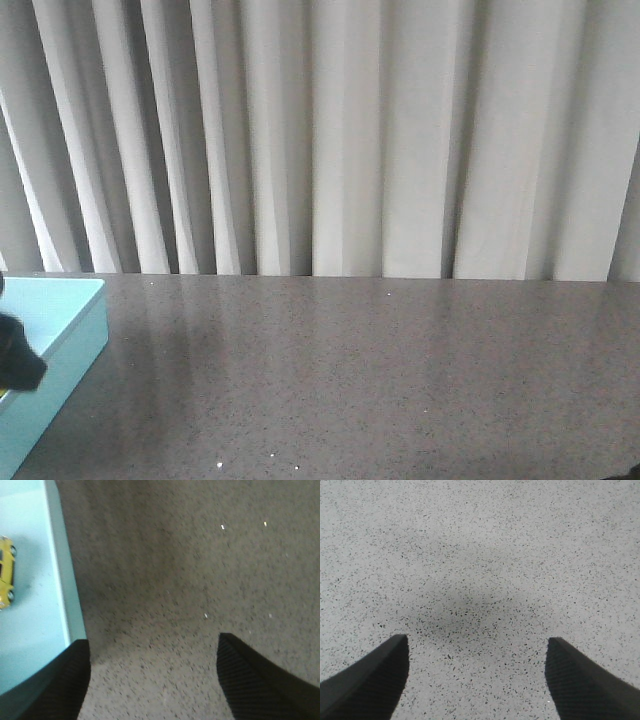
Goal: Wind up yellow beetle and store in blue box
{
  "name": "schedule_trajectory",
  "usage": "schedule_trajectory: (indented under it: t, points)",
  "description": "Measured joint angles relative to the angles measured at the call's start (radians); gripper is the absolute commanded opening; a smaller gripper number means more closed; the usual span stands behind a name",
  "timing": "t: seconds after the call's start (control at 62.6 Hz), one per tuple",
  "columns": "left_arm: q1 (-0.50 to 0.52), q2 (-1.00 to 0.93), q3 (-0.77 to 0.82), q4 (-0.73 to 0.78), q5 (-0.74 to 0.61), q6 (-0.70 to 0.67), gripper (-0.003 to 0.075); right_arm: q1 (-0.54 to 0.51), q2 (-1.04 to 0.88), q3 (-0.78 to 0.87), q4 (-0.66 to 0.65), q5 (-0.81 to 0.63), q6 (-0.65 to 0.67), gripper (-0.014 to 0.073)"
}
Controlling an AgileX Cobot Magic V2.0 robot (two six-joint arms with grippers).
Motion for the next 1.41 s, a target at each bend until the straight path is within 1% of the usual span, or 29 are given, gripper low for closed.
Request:
schedule_trajectory:
  t: [0.112, 0.208, 0.287, 0.431, 0.511, 0.559, 0.623, 0.751, 0.814, 0.91, 1.022, 1.07, 1.405]
  points:
    - [-0.064, -0.098, 0.209, 0.048, -0.078, -0.001, 0.0516, 0.000, 0.000, 0.000, 0.001, -0.001, 0.000, 0.0547]
    - [-0.107, -0.176, 0.350, 0.081, -0.162, -0.007, 0.0513, 0.000, 0.000, 0.000, 0.002, -0.001, 0.000, 0.0547]
    - [-0.124, -0.239, 0.444, 0.096, -0.233, -0.028, 0.0513, 0.000, 0.000, 0.000, 0.002, -0.001, 0.000, 0.0547]
    - [-0.125, -0.341, 0.580, 0.114, -0.364, -0.088, 0.0513, 0.000, 0.000, 0.000, 0.003, -0.001, 0.000, 0.0545]
    - [-0.125, -0.389, 0.634, 0.115, -0.435, -0.116, 0.0499, 0.000, 0.000, 0.000, 0.003, -0.001, 0.000, 0.0523]
    - [-0.125, -0.410, 0.665, 0.115, -0.483, -0.123, 0.0476, 0.000, 0.000, 0.000, 0.003, -0.001, 0.000, 0.0491]
    - [-0.125, -0.437, 0.693, 0.115, -0.531, -0.128, 0.0433, 0.000, 0.000, 0.000, 0.003, -0.001, 0.003, 0.0439]
    - [-0.125, -0.452, 0.720, 0.115, -0.593, -0.149, 0.0310, 0.000, 0.000, 0.001, 0.003, 0.000, 0.023, 0.0285]
    - [-0.125, -0.452, 0.722, 0.115, -0.602, -0.154, 0.0227, 0.000, 0.000, 0.001, 0.003, 0.001, 0.031, 0.0212]
    - [-0.125, -0.452, 0.727, 0.115, -0.608, -0.158, 0.0125, 0.000, 0.000, 0.001, 0.003, 0.003, 0.033, 0.0095]
    - [-0.125, -0.452, 0.728, 0.115, -0.611, -0.159, 0.0027, 0.000, 0.000, 0.002, 0.003, 0.007, 0.034, -0.0013]
    - [-0.125, -0.452, 0.728, 0.115, -0.611, -0.159, -0.0009, 0.000, 0.000, 0.002, 0.003, 0.008, 0.035, -0.0012]
    - [-0.125, -0.452, 0.728, 0.115, -0.620, -0.159, -0.0006, 0.000, 0.000, 0.002, 0.003, 0.009, 0.037, -0.0007]
